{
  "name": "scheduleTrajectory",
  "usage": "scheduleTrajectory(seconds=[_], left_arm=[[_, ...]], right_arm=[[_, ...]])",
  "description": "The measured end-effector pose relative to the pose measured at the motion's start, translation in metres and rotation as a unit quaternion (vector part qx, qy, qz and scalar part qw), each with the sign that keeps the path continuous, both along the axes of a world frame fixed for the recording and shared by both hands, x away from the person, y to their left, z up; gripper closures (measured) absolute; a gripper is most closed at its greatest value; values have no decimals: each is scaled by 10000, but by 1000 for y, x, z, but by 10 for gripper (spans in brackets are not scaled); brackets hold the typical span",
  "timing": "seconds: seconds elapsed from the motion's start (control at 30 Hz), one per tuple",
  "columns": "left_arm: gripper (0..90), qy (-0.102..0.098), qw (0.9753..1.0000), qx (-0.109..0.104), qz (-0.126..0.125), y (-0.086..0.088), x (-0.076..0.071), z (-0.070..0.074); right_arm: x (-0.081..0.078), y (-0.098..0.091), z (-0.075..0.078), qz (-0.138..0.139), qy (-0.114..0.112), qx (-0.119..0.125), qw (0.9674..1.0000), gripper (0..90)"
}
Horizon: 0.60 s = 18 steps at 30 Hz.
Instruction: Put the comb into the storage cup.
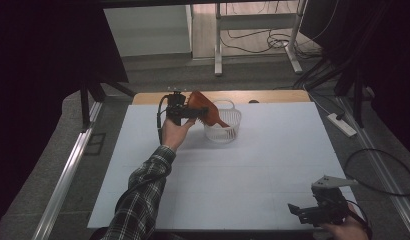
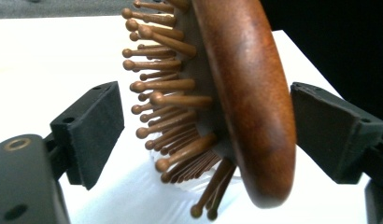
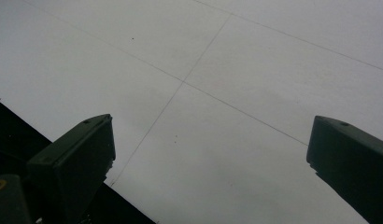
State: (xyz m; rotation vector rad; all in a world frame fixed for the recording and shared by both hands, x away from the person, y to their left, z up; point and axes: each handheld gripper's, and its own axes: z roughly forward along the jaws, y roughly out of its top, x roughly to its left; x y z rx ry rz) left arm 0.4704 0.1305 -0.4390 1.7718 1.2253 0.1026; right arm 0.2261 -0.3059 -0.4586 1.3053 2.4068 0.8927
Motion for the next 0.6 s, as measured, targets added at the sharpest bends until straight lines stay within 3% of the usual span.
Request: scheduleTrajectory(seconds=[0.47, 0.6], left_arm=[[54, -201, 9987, 354, -315, 8, -6, 6], [39, -372, 9973, 486, -413, 10, -9, 7]], right_arm=[[0, 0, 0, 13, -11, -3, 10000, 12], [0, 0, 0, 12, -14, -10, 10000, 12]])
